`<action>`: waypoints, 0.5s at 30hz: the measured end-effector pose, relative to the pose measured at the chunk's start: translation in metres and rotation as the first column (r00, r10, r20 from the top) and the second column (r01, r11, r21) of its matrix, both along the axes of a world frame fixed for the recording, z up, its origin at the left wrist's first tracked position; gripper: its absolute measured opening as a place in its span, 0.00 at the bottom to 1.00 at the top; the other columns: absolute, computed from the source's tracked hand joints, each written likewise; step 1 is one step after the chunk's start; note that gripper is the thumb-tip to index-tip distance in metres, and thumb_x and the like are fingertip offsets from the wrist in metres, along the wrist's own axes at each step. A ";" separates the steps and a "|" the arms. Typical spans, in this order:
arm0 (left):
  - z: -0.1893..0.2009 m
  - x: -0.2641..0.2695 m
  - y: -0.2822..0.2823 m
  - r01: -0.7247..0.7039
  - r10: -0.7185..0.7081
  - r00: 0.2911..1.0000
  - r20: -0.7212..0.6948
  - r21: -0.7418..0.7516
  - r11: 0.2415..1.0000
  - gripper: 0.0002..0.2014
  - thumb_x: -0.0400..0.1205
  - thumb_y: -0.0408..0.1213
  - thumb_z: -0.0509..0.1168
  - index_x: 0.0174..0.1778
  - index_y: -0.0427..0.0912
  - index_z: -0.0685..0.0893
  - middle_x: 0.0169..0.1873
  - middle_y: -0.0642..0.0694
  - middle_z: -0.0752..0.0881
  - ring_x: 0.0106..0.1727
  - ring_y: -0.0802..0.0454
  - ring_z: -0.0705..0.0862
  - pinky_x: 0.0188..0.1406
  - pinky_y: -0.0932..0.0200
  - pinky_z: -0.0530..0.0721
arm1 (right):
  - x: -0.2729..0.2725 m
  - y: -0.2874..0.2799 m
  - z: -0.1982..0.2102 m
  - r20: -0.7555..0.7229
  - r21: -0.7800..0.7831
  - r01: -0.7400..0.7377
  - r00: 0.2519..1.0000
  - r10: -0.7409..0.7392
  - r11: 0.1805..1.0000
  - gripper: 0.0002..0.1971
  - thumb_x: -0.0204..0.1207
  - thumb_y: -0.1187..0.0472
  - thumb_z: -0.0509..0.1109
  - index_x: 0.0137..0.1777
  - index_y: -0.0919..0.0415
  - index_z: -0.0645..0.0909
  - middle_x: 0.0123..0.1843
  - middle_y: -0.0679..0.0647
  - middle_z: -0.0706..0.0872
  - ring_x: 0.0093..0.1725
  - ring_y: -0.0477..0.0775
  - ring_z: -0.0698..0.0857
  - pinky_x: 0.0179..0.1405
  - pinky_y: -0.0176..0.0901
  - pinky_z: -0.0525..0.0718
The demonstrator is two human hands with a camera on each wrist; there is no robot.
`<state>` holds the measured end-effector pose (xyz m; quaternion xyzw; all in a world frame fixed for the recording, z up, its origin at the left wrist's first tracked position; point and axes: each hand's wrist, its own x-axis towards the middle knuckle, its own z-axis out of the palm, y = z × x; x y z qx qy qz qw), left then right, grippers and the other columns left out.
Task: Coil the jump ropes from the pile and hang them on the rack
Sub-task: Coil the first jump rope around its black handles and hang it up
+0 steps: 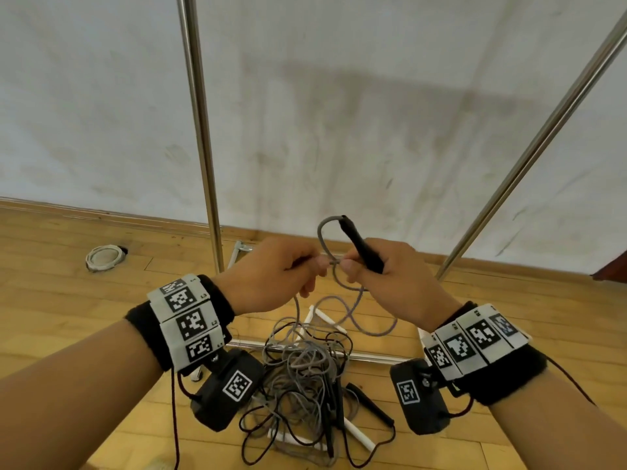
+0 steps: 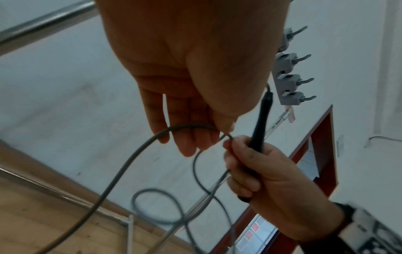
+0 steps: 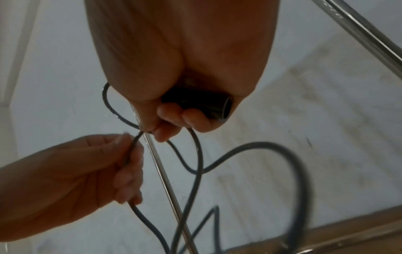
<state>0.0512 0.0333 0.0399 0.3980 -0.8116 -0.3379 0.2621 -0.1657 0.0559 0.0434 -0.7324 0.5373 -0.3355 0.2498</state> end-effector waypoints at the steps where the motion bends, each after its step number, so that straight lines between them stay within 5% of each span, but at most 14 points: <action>1: -0.003 0.003 -0.003 0.012 -0.013 0.999 0.048 0.019 1.000 0.10 0.88 0.45 0.61 0.41 0.54 0.83 0.35 0.56 0.89 0.37 0.58 0.88 0.43 0.57 0.87 | -0.001 -0.001 0.001 -0.012 -0.027 0.027 1.000 -0.027 0.999 0.05 0.78 0.52 0.73 0.40 0.49 0.86 0.34 0.51 0.89 0.31 0.48 0.84 0.35 0.41 0.80; 6: -0.021 0.012 -0.012 0.119 -0.164 0.962 0.217 0.204 0.972 0.09 0.89 0.41 0.57 0.47 0.53 0.81 0.45 0.56 0.89 0.53 0.52 0.86 0.61 0.45 0.82 | -0.008 -0.002 0.006 0.072 -0.129 0.083 0.995 -0.074 0.988 0.06 0.78 0.55 0.74 0.39 0.52 0.85 0.31 0.52 0.87 0.32 0.54 0.83 0.35 0.45 0.80; 11: -0.041 0.019 -0.016 0.137 -0.206 0.884 0.420 0.187 0.973 0.12 0.91 0.44 0.54 0.49 0.54 0.83 0.45 0.58 0.87 0.50 0.59 0.84 0.57 0.55 0.81 | -0.016 0.002 0.017 0.195 -0.202 0.129 0.977 -0.089 0.971 0.08 0.80 0.61 0.72 0.39 0.52 0.84 0.29 0.51 0.84 0.26 0.54 0.78 0.25 0.45 0.77; 13: -0.052 0.024 -0.014 0.145 -0.229 0.809 0.542 0.193 0.970 0.14 0.91 0.46 0.53 0.51 0.52 0.84 0.46 0.57 0.85 0.50 0.56 0.83 0.57 0.54 0.80 | -0.026 0.000 0.026 0.348 -0.208 0.239 0.924 -0.156 0.949 0.07 0.79 0.61 0.72 0.40 0.51 0.85 0.32 0.51 0.86 0.27 0.52 0.79 0.25 0.46 0.77; 15: -0.059 0.028 -0.013 0.111 -0.197 0.809 0.554 0.186 0.976 0.11 0.90 0.47 0.55 0.55 0.50 0.82 0.51 0.54 0.85 0.52 0.54 0.82 0.58 0.52 0.80 | -0.038 -0.001 0.035 0.478 -0.173 0.297 0.859 -0.184 0.939 0.05 0.77 0.56 0.72 0.39 0.50 0.86 0.33 0.50 0.87 0.25 0.46 0.77 0.26 0.41 0.74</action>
